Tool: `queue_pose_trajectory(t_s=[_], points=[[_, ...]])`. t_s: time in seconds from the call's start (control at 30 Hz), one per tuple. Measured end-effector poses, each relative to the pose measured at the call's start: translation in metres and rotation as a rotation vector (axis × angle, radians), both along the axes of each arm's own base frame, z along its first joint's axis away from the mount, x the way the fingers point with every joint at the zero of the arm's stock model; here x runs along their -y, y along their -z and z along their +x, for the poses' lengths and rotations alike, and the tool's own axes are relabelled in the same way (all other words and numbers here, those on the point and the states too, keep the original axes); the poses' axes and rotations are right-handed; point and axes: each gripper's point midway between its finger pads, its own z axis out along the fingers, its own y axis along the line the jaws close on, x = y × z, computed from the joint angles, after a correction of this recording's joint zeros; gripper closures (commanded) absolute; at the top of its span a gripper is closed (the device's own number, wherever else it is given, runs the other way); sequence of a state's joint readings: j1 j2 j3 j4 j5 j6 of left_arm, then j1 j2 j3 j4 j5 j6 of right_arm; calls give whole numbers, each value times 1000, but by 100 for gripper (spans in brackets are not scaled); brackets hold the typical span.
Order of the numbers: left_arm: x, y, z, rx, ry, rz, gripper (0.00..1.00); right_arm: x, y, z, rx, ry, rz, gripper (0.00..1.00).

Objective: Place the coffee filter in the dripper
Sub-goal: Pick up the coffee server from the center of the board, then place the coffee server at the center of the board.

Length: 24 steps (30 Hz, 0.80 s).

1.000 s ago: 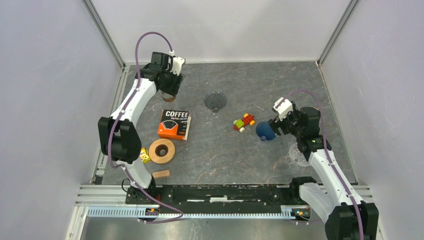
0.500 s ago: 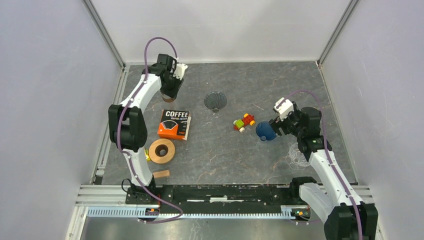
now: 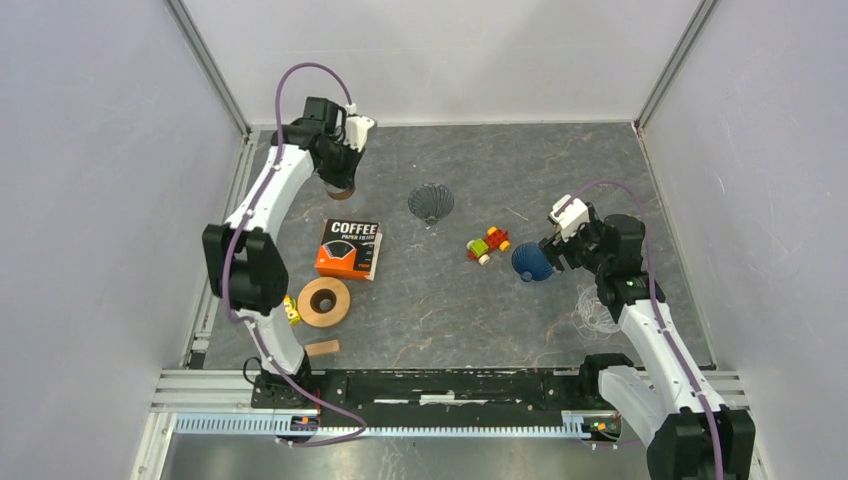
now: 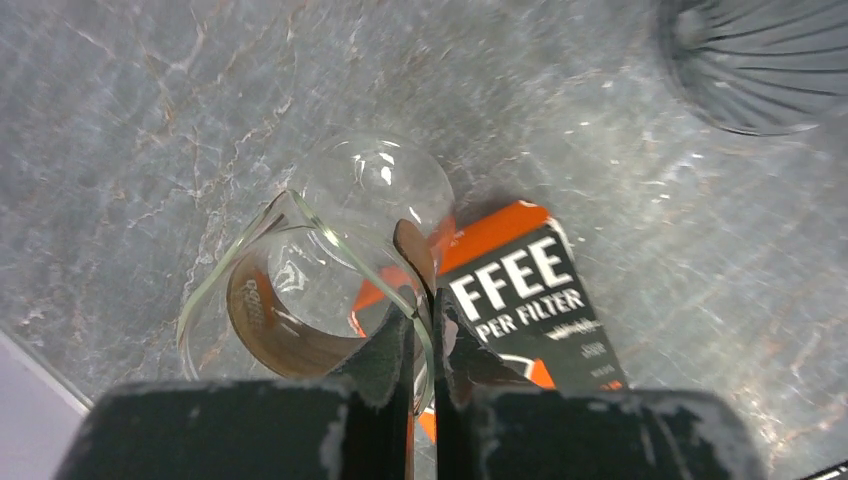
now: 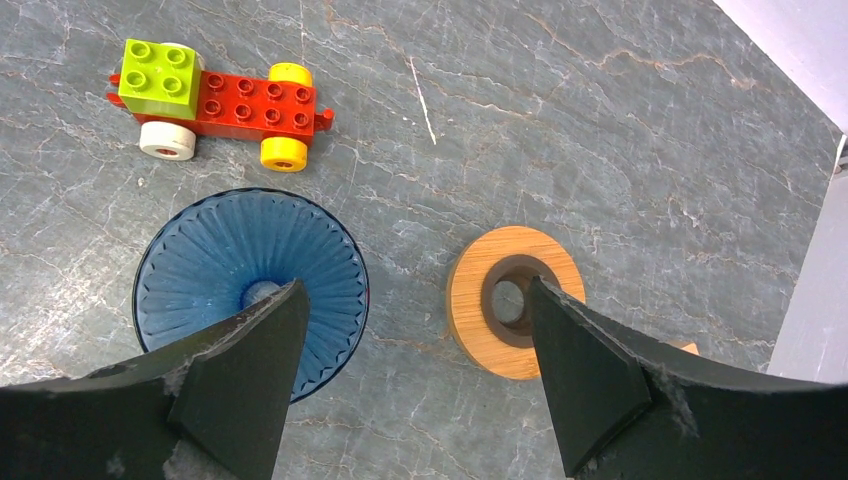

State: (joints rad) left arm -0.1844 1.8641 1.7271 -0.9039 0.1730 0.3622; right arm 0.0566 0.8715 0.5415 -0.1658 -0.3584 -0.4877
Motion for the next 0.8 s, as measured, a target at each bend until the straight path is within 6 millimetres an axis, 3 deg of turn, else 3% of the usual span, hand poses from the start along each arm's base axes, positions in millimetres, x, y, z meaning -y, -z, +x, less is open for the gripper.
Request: queue_pose_trajectory(t_s=[0.17,0.23,0.3,0.4,0.5,0.67,0.8], points=[[30,-60,-40,133,112,-35,98,0,0,0,0,2,0,12],[53,-79,-76,193,216,-45,98,1,0,0,0,4,0,11],[87,-85,-110,220,344,-61,98,3,0,1,0,12,-1,11],[121,-74,-159,210,510,-93,98,10,0,2,0,46,-3,10],[137,-47,-188,152,604,-84,98,22,-1,4,1,101,-5,10],[149,-1,-204,80,672,-11,98,37,-2,7,4,161,6,9],[154,15,-197,77,669,25,98,38,-1,7,0,168,11,9]])
